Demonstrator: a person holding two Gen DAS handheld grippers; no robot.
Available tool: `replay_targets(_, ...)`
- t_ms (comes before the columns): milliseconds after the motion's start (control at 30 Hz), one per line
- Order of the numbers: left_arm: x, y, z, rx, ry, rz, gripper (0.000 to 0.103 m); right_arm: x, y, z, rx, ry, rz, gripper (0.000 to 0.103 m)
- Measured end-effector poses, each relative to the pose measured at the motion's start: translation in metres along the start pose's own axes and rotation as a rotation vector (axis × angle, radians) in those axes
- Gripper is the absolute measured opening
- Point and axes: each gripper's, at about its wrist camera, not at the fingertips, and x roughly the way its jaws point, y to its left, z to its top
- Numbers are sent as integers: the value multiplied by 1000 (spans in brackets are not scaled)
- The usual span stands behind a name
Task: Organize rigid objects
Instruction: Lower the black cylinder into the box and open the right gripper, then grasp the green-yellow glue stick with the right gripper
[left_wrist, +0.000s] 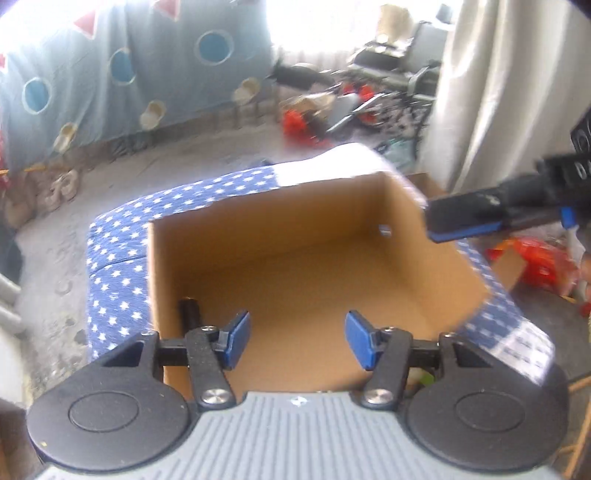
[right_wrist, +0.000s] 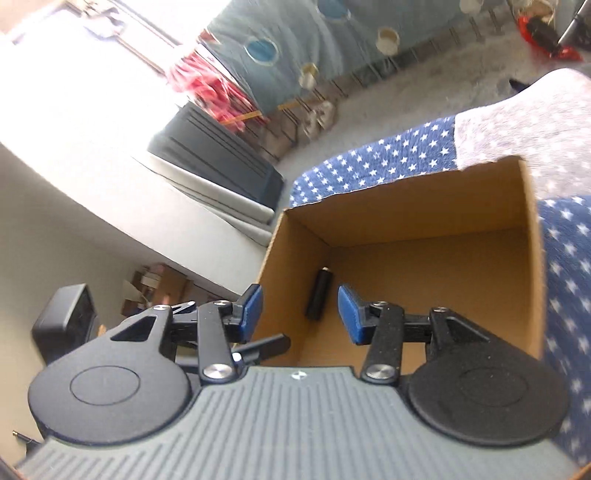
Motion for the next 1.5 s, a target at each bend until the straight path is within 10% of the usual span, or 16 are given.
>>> replay_targets(200,-6,-67,-42,113,30,-125,62,-75,-27,-88,20,-107,-25,45)
replay_targets(433,46,-128,-81,169,103,-188,59,-37,-88,-156,128,1,-113,40)
replay_targets(967,127,-141,-75,115,245,-136,41,22,-141,-150,208,95,-137,25)
replay_targets(1500,98,-148,-79,138,179,-153,28,-3,-144,-162,238,35,-74,15)
